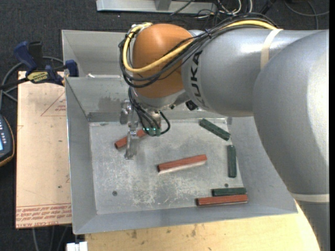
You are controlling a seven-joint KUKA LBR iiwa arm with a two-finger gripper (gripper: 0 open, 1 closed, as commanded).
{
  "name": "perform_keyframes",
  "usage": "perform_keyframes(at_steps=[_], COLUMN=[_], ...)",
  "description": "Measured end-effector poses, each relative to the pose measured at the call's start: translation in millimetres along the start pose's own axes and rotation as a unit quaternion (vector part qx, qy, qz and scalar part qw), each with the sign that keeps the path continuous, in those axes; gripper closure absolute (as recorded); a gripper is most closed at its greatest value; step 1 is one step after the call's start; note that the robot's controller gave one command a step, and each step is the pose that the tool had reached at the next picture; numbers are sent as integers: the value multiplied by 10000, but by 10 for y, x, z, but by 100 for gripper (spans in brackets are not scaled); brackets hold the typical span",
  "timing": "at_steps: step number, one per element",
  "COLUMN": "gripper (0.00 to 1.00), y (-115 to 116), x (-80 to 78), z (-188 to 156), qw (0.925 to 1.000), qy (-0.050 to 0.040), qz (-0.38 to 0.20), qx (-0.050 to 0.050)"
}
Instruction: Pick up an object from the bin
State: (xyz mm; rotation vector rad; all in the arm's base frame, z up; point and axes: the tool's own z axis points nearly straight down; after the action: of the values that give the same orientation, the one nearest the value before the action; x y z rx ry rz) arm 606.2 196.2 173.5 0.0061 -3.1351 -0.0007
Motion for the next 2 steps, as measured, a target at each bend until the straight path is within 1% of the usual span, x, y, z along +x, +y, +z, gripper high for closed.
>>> perform_keyframes(at_steps=[1, 2], gripper=[0, 100], y=[-476, -472], x=[-8, -18], z=[1035, 1005], qw=[9934, 9933], qy=[-60, -67], qz=[1145, 1151], qx=[-16, -19])
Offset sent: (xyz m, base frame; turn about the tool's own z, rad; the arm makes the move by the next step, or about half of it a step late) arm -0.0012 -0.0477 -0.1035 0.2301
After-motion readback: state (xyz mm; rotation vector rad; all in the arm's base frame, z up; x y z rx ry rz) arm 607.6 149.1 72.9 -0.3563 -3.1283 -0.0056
